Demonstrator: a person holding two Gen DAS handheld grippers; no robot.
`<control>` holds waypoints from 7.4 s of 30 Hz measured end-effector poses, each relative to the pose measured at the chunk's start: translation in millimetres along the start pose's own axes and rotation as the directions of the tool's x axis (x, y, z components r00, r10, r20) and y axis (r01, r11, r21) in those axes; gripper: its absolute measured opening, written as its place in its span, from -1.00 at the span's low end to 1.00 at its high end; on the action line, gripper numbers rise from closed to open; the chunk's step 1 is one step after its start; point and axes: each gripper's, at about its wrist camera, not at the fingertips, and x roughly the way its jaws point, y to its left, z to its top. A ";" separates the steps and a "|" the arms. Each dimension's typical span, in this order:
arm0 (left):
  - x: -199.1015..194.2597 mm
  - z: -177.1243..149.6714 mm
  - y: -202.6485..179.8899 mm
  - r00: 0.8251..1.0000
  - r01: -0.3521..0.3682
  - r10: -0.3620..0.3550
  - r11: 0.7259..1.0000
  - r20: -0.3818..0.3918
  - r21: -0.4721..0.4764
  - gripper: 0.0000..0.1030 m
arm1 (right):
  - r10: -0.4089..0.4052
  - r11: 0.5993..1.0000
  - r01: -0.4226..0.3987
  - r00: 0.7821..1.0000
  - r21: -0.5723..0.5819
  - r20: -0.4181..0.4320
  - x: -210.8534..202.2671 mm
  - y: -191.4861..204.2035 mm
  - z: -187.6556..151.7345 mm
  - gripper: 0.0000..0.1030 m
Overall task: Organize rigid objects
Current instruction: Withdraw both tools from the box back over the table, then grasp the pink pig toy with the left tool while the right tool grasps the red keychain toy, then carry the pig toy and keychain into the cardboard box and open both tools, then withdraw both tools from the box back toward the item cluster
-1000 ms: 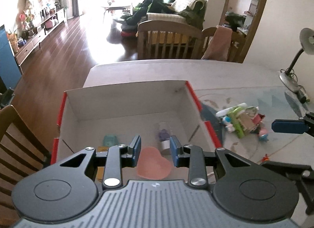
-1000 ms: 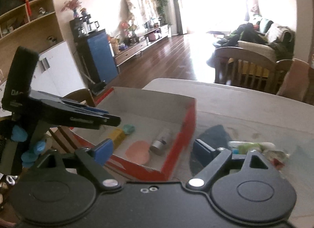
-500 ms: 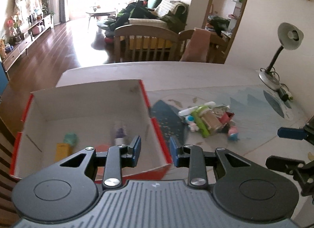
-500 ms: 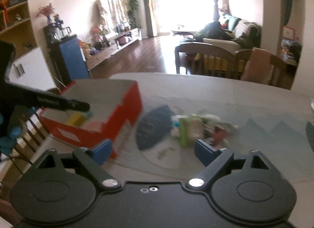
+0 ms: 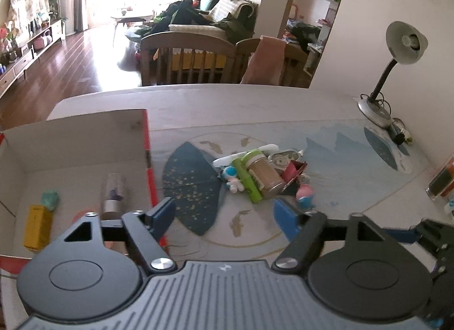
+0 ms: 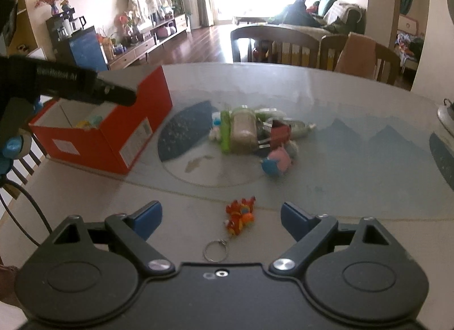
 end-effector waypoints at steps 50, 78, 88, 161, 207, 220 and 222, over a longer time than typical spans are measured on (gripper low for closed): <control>182.0 -11.2 -133.8 0.970 0.128 -0.109 0.989 -0.217 0.073 0.77 | 0.062 0.965 -0.078 0.996 -0.251 -0.071 91.2 -13.5 -29.1 0.47; 194.9 -4.1 -144.8 0.976 0.061 -0.026 0.986 -0.215 0.156 -0.40 | 0.048 0.979 -0.057 0.997 -0.197 -0.053 79.5 -28.9 -22.4 -0.28; 162.6 -1.8 -138.1 0.978 0.074 -0.049 0.990 -0.201 0.120 -0.40 | -0.013 1.000 0.012 0.999 -0.012 -0.045 42.3 -77.0 -17.3 -0.29; -10.5 17.6 244.1 0.977 -0.200 0.188 0.973 -0.103 -0.113 -0.40 | 0.140 0.937 -0.140 0.990 -0.319 -0.024 147.3 211.8 178.7 -0.29; 64.8 24.5 270.0 0.916 -0.245 0.204 0.966 -0.344 -0.081 -0.39 | 0.133 0.941 -0.186 0.971 -0.282 -0.198 169.1 223.0 157.1 0.24; 24.4 19.1 250.9 0.952 -0.213 0.187 0.973 -0.241 -0.088 -0.12 | 0.199 0.957 -0.214 0.975 -0.194 -0.095 108.0 196.4 158.0 0.45; 11.9 18.6 243.5 0.959 -0.211 0.190 0.974 -0.208 -0.080 -0.09 | 0.208 0.958 -0.219 0.975 -0.186 -0.078 97.8 194.1 156.1 0.49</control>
